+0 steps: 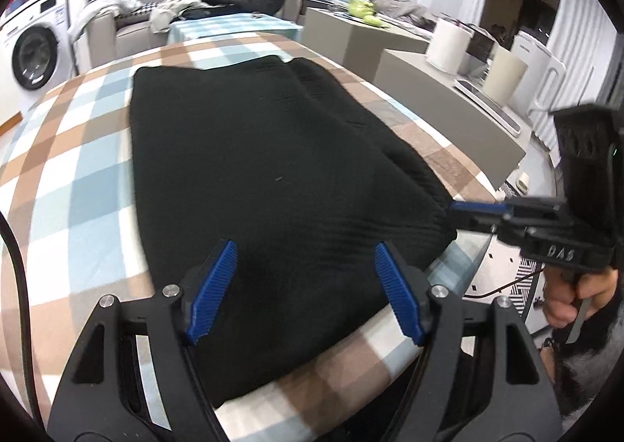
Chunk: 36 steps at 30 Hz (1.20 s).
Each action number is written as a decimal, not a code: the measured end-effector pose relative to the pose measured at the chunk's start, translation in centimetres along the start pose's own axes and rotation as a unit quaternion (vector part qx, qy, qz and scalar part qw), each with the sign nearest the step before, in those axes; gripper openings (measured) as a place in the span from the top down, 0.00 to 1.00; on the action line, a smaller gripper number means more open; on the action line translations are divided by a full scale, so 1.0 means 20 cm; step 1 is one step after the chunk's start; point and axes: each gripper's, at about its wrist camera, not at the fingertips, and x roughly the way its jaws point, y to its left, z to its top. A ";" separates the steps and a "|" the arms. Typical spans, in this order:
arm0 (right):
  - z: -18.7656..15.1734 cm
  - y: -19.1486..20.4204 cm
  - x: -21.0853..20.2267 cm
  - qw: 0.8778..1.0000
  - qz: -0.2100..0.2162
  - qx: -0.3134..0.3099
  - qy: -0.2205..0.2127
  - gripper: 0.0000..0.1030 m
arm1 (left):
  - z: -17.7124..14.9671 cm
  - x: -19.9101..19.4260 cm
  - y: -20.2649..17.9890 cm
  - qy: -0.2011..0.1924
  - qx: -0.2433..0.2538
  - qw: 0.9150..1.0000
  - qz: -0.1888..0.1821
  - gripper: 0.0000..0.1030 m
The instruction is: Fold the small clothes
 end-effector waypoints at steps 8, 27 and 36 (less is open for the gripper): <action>0.08 -0.16 0.03 0.999 -0.005 0.048 -0.007 0.78 | 0.02 0.18 -0.11 0.032 0.034 0.999 -0.004 0.31; 0.11 -0.13 0.12 0.999 -0.036 0.017 0.007 0.95 | 0.02 0.19 -0.06 0.040 0.017 0.999 -0.023 0.30; 0.38 -0.12 0.16 0.999 0.000 0.028 -0.017 0.71 | 0.11 0.07 0.06 -0.004 -0.018 1.000 -0.013 0.30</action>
